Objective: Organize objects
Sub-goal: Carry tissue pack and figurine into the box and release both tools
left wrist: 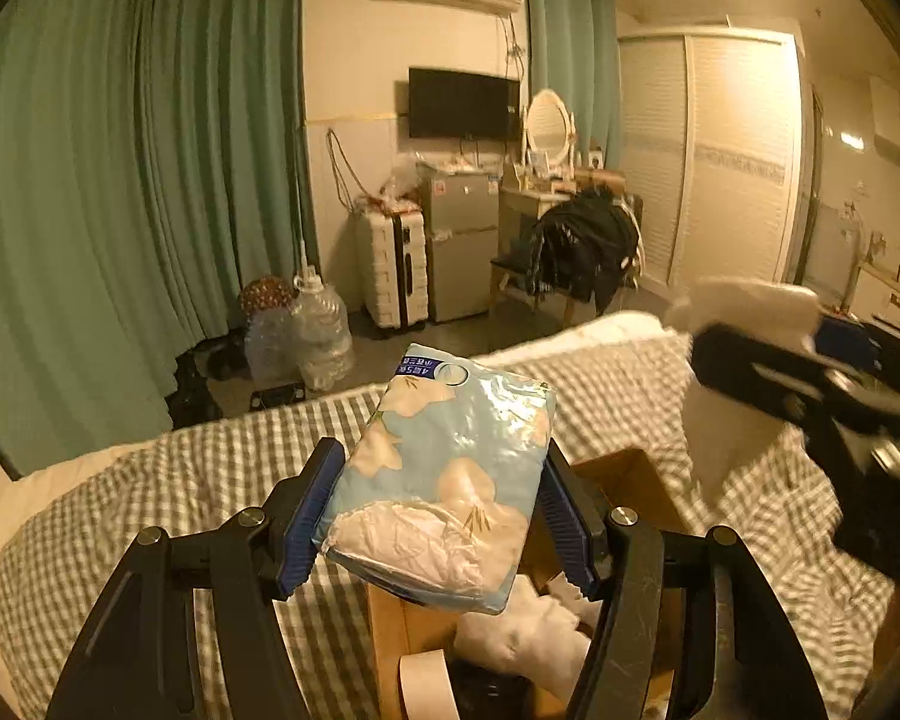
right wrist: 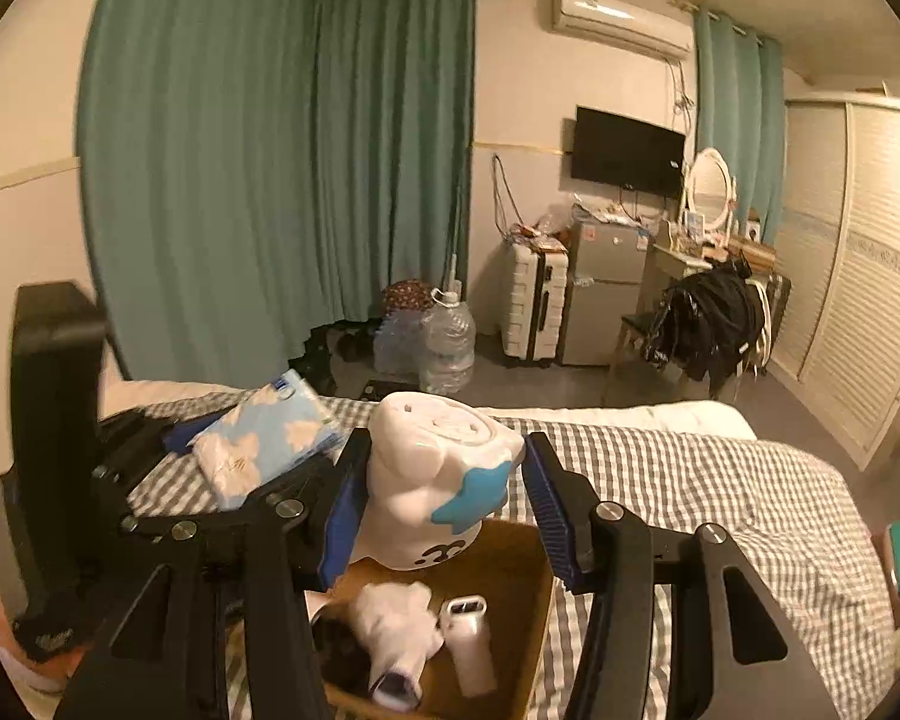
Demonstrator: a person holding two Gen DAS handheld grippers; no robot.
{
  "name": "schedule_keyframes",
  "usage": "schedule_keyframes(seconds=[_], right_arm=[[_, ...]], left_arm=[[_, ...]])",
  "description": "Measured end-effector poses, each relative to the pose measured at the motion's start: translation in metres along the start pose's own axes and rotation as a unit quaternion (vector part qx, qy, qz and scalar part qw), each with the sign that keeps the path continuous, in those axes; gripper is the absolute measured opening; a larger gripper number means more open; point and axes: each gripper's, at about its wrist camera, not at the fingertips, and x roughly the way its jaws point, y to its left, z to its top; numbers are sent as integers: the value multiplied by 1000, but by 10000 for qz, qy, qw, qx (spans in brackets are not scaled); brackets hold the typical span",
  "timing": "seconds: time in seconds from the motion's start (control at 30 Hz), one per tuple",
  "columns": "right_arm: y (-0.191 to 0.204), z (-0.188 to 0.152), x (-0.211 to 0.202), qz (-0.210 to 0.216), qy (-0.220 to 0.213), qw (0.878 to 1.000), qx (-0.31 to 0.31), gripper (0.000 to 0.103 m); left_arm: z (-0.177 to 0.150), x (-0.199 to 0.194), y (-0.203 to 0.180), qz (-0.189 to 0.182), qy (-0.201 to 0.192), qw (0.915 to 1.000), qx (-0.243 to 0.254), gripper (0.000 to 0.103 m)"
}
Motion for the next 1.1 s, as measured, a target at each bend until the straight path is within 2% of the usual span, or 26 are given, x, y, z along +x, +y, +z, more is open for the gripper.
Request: schedule_keyframes(seconds=[0.13,0.3,0.57,0.67,0.7,0.73,0.77,0.83,1.1], right_arm=[[-4,-19,56,-414,288,9986,-140,50],[-13,-57,109,-277,997,9946,-71,50],[-42,-89,119,-219,1397,9896,274,51],[-44,-97,113,-247,1379,9896,319,53],[-46,-95,112,-265,1313,9904,331,58],[-48,-93,109,-286,1244,9912,356,70],[-51,-91,104,-301,1155,9920,400,75],[-53,-84,94,-294,997,9934,480,76],[-50,-44,17,-230,416,9965,692,78]], left_arm=[[-20,34,-10,42,275,9987,437,65],[-45,64,-17,-62,788,9956,505,65],[-70,79,-25,-209,1163,9915,553,66],[-71,78,-26,-230,1187,9908,604,67],[-70,77,-25,-233,1172,9910,601,69],[-68,73,-25,-252,1133,9915,595,70],[-65,72,-24,-250,1105,9918,595,73],[-60,62,-23,-150,1006,9930,595,88],[-36,-16,-23,110,526,9979,357,95]])
